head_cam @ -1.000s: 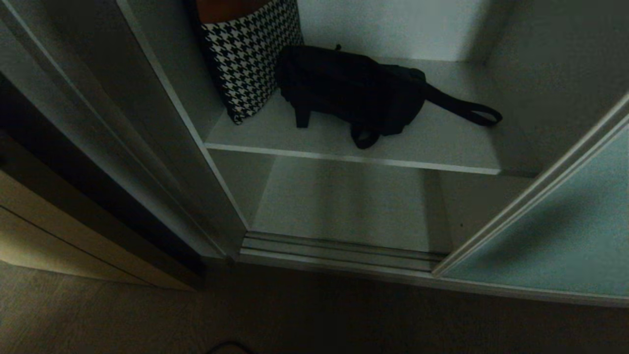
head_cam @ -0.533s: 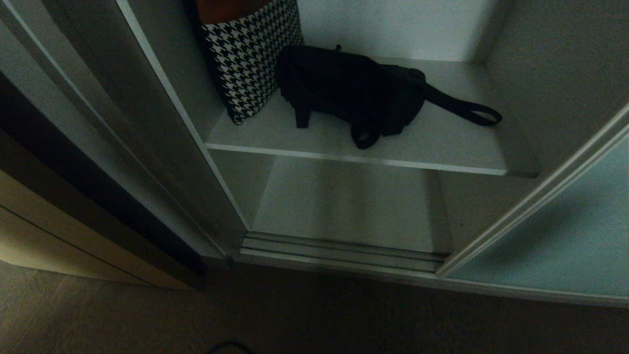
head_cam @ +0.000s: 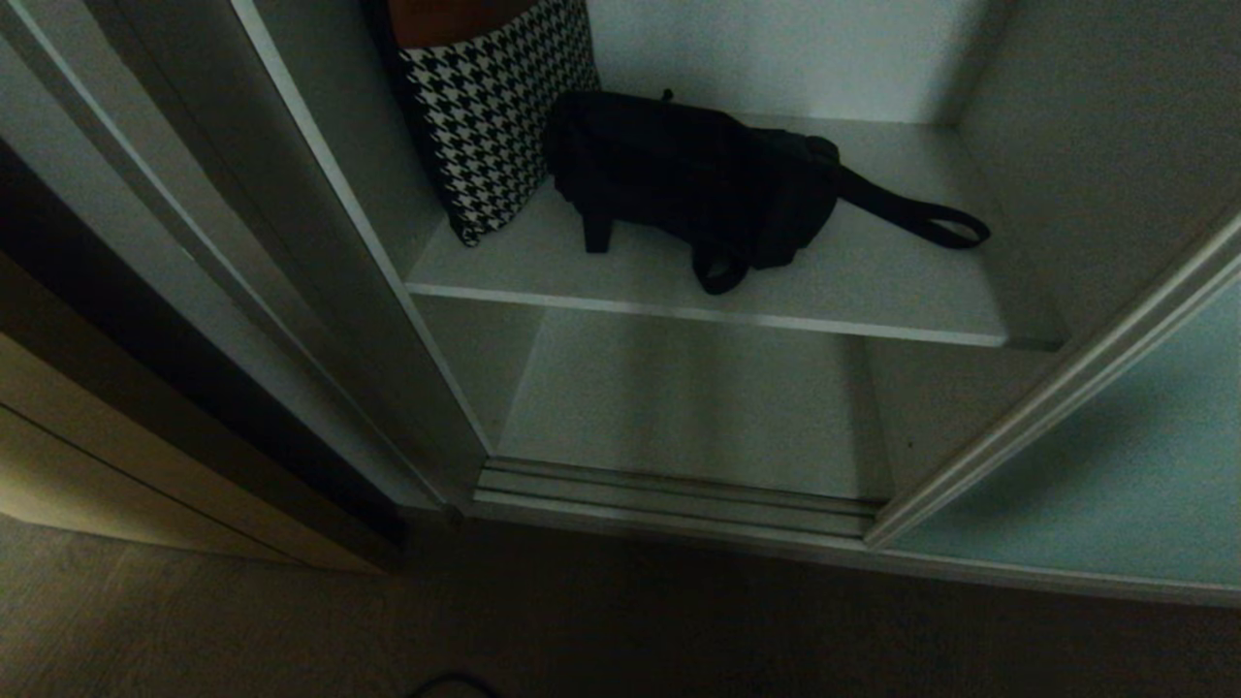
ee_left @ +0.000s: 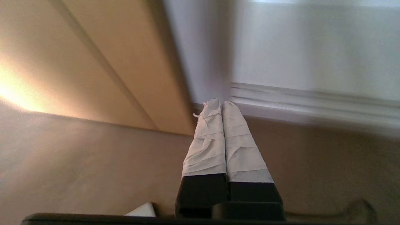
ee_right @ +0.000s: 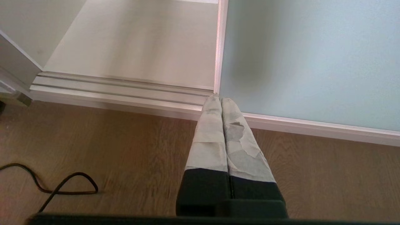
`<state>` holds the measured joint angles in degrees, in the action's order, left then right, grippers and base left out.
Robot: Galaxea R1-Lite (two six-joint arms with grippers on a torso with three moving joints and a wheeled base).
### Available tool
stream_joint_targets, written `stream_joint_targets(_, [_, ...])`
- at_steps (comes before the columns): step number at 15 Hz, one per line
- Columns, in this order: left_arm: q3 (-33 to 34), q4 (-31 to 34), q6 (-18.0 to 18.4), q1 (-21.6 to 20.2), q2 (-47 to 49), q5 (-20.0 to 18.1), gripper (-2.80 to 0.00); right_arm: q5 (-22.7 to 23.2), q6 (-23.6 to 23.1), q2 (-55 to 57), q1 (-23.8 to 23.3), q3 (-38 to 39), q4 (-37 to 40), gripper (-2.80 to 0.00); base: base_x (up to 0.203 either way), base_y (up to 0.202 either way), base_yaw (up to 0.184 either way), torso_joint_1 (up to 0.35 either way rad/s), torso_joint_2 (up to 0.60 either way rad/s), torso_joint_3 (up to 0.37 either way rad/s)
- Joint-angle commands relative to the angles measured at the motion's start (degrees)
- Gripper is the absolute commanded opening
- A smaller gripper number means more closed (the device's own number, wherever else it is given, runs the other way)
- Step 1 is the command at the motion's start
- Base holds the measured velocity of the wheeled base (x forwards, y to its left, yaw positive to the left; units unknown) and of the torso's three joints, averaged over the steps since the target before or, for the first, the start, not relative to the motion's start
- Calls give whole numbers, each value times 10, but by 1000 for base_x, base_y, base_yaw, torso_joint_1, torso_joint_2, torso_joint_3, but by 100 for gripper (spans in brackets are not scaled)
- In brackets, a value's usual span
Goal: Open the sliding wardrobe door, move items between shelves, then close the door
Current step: Open the door
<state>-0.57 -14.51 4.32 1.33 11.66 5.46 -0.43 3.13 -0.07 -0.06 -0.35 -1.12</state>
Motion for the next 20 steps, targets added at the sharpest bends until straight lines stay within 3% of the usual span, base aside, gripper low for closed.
stream_joint_targets(1, [2, 61, 3, -9, -83, -47, -280, 0, 0, 0, 0, 0, 0, -280, 0, 0, 0, 0, 0, 0])
stream_joint_targets(4, [0, 152, -6, -16, -119, -75, -280, 0, 0, 0, 0, 0, 0, -280, 0, 0, 0, 0, 0, 0])
stream_joint_targets(8, [6, 145, 0, -17, -116, -72, -280, 0, 0, 0, 0, 0, 0, -280, 0, 0, 0, 0, 0, 0])
stream_joint_targets(10, [-25, 125, 4, -17, -114, -71, -280, 0, 0, 0, 0, 0, 0, -280, 0, 0, 0, 0, 0, 0])
stream_joint_targets(13, [-170, 123, 3, -17, -70, -77, -280, 0, 0, 0, 0, 0, 0, -280, 0, 0, 0, 0, 0, 0])
stream_joint_targets(17, [-404, 133, -32, -14, 132, -93, -280, 0, 0, 0, 0, 0, 0, -280, 0, 0, 0, 0, 0, 0])
stream_joint_targets(20, [-537, 145, -57, -11, 289, -151, -280, 0, 0, 0, 0, 0, 0, -280, 0, 0, 0, 0, 0, 0])
